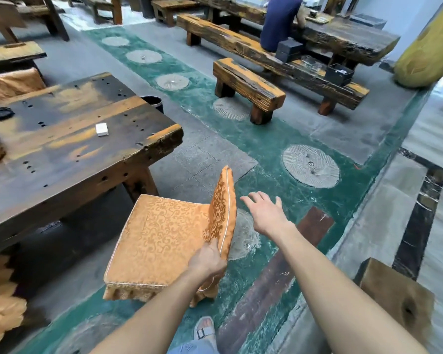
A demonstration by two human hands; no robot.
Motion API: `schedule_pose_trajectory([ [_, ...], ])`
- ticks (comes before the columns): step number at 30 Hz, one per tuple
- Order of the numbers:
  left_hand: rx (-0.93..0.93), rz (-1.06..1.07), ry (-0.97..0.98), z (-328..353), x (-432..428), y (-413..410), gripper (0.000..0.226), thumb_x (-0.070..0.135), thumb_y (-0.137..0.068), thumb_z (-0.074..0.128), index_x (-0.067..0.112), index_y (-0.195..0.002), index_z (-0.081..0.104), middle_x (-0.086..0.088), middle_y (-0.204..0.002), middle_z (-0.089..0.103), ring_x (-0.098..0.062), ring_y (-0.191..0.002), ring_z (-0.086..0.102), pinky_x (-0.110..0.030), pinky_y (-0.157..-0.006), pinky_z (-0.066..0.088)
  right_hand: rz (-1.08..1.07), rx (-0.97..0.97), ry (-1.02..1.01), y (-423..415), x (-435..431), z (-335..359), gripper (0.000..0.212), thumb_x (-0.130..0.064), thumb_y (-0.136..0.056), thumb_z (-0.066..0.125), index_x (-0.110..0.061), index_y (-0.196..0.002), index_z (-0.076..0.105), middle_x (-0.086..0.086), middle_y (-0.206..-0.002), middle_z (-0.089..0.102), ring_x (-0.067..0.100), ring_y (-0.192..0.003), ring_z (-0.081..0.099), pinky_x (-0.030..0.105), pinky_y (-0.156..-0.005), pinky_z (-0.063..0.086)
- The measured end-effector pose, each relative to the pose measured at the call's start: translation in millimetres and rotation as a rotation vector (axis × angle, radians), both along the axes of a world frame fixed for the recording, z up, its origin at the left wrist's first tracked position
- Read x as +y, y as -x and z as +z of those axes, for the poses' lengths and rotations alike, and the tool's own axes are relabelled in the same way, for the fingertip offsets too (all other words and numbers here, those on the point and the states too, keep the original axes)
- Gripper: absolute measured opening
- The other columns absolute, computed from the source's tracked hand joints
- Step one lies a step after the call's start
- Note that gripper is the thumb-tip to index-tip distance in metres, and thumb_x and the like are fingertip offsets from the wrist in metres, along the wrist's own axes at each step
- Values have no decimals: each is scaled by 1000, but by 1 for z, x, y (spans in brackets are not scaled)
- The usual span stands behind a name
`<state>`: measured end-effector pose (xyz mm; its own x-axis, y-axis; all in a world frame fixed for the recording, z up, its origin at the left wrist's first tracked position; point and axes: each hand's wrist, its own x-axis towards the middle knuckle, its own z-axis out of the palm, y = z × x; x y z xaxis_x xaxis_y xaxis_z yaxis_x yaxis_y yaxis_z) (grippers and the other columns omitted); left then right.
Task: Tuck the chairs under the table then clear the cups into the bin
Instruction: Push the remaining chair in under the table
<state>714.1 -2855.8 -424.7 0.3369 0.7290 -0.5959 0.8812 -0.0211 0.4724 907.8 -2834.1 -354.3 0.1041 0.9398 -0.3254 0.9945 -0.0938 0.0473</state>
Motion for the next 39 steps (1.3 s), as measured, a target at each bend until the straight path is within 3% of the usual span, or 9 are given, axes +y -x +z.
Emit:
schedule_pose_trajectory([
  [3,-86,99,117,-11,16,-27,84,29,-82,72,13,-153,30,-16,-137,59,-33,-120,59,-33,-98,49,63,-6,30,-17,31,-13,82,1,-89,55,-27,-159,21,3,-165,23,26,-156,13,68,-119,20],
  [8,40,58,96,-29,41,-48,98,42,-80,71,10,-157,19,-19,-135,60,-35,-120,60,-34,-95,49,191,-23,133,-37,81,-35,84,2,-90,54,-28,-160,20,4,-165,22,26,-156,13,68,-119,20],
  [11,43,96,245,-33,64,-51,90,46,-81,76,9,-152,33,-14,-141,56,-31,-123,57,-31,-96,47,301,-49,167,-45,120,-45,83,2,-91,54,-28,-160,19,5,-165,22,27,-156,13,67,-120,20],
  [17,26,264,421,-36,90,-63,67,43,-82,77,6,-135,56,-6,-119,60,-20,-98,56,-27,-75,47,633,-132,247,-50,200,-65,66,-4,-94,52,-21,-154,32,5,-162,30,25,-152,25,55,-122,25],
  [21,83,419,443,-37,86,-77,75,40,-77,82,7,-139,54,-9,-132,63,-27,-114,63,-39,-96,55,920,-220,287,-54,226,-84,54,-8,-96,48,-18,-149,42,4,-155,43,25,-148,34,50,-120,28],
  [24,103,503,447,-41,82,-89,65,40,-71,79,13,-128,61,-10,-123,70,-29,-106,68,-43,-92,58,1088,-240,315,-61,241,-99,54,-13,-97,49,-20,-150,43,2,-157,42,24,-149,32,47,-122,24],
  [31,427,596,152,-82,54,-123,70,27,-82,70,18,-140,32,-14,-140,47,-38,-124,50,-54,-99,44,1366,-146,244,-74,262,-140,51,-12,-88,53,-27,-137,49,-3,-143,53,22,-142,42,45,-125,16],
  [35,489,635,-62,-106,39,-130,78,5,-75,72,17,-139,29,-14,-148,39,-37,-136,38,-54,-101,38,1391,13,132,-86,270,-175,59,1,-64,57,-22,-118,55,-2,-115,59,29,-114,56,44,-108,34],
  [39,464,591,-251,-121,31,-121,75,12,-59,77,15,-128,47,-9,-124,58,-36,-114,57,-48,-80,53,1433,123,-21,-88,275,-203,72,6,-44,66,-20,-110,53,0,-104,55,30,-97,56,45,-91,40],
])
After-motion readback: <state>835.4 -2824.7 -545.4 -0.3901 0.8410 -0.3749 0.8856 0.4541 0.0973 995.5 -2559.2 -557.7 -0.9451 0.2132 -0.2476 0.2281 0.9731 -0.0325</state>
